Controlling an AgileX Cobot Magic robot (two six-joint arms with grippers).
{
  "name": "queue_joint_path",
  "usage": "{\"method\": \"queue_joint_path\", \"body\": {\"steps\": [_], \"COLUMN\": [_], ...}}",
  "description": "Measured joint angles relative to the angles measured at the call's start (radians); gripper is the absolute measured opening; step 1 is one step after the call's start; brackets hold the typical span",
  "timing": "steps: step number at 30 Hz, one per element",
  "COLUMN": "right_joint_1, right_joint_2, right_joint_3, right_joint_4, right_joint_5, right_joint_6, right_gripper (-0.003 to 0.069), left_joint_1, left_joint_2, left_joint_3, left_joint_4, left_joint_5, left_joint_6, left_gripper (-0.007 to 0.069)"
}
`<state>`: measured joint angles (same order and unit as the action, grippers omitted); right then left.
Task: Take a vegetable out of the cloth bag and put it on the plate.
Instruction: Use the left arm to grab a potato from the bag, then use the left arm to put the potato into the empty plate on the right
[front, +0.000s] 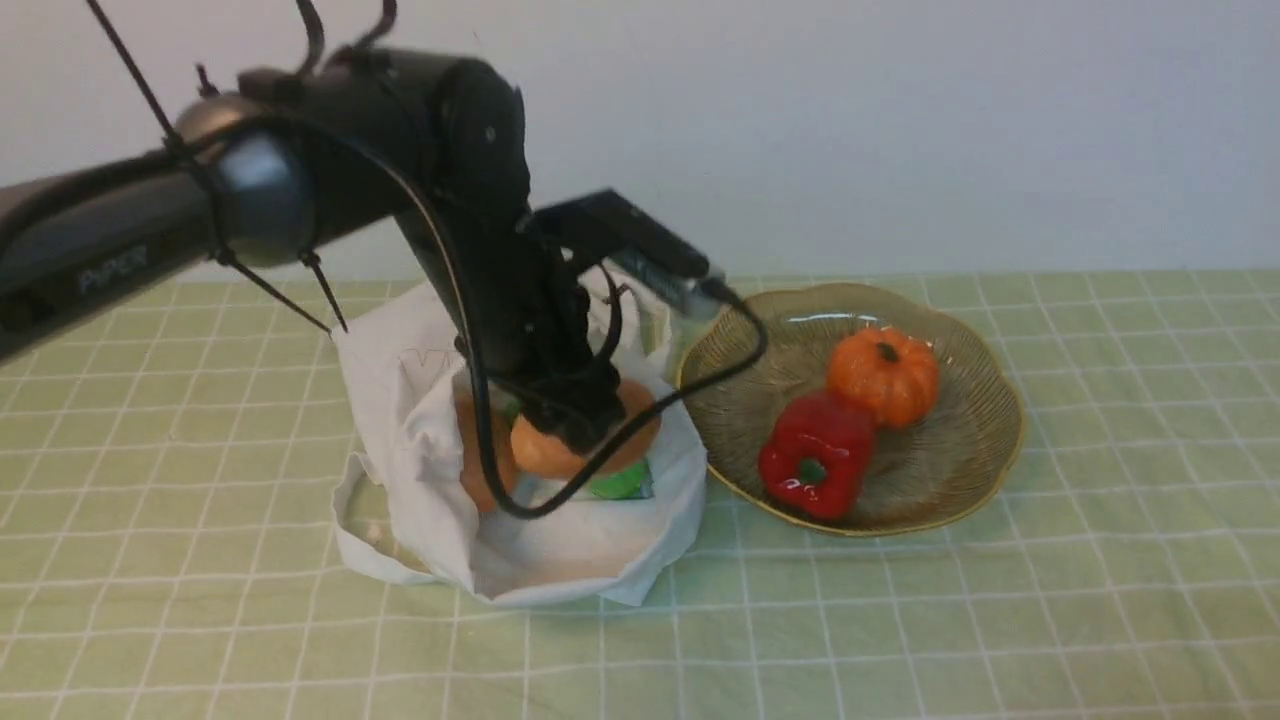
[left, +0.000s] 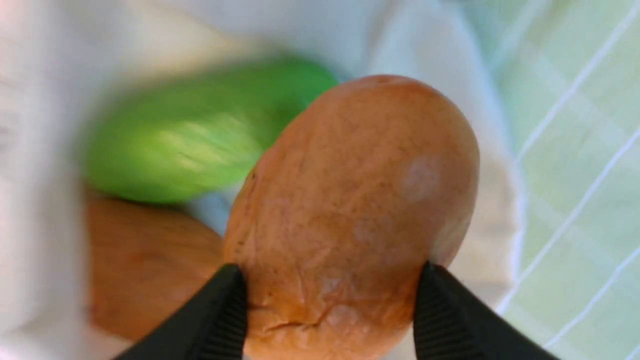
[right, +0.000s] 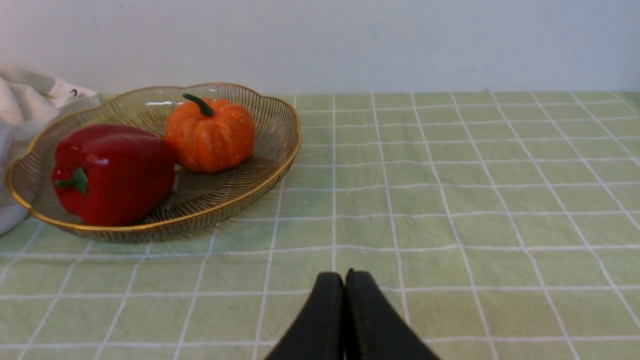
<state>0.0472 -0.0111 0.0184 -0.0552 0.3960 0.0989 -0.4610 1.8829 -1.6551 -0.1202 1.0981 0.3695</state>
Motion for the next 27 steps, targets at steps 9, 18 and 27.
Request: {"method": "queue_joint_path", "body": {"steps": [9,18,27], "right_joint_1": [0.0,0.0,0.0], "right_joint_2": [0.0,0.0,0.0], "right_joint_3": [0.0,0.0,0.0], "right_joint_4": [0.0,0.0,0.0], "right_joint_5": [0.0,0.0,0.0], "right_joint_6": [0.0,0.0,0.0], "right_gripper": [-0.0015,-0.0015,-0.0015], "left_joint_1": [-0.023,-0.051,-0.051], "left_joint_2": [0.047,0.274,0.365], "left_joint_3": [-0.081,-0.122,-0.153], "left_joint_4": [-0.184,-0.327,-0.422], "left_joint_5": [-0.286,-0.476,-0.528], "left_joint_6": [-0.32,-0.331,-0.285], "left_gripper": [0.0384,0.0384,0.0605]}}
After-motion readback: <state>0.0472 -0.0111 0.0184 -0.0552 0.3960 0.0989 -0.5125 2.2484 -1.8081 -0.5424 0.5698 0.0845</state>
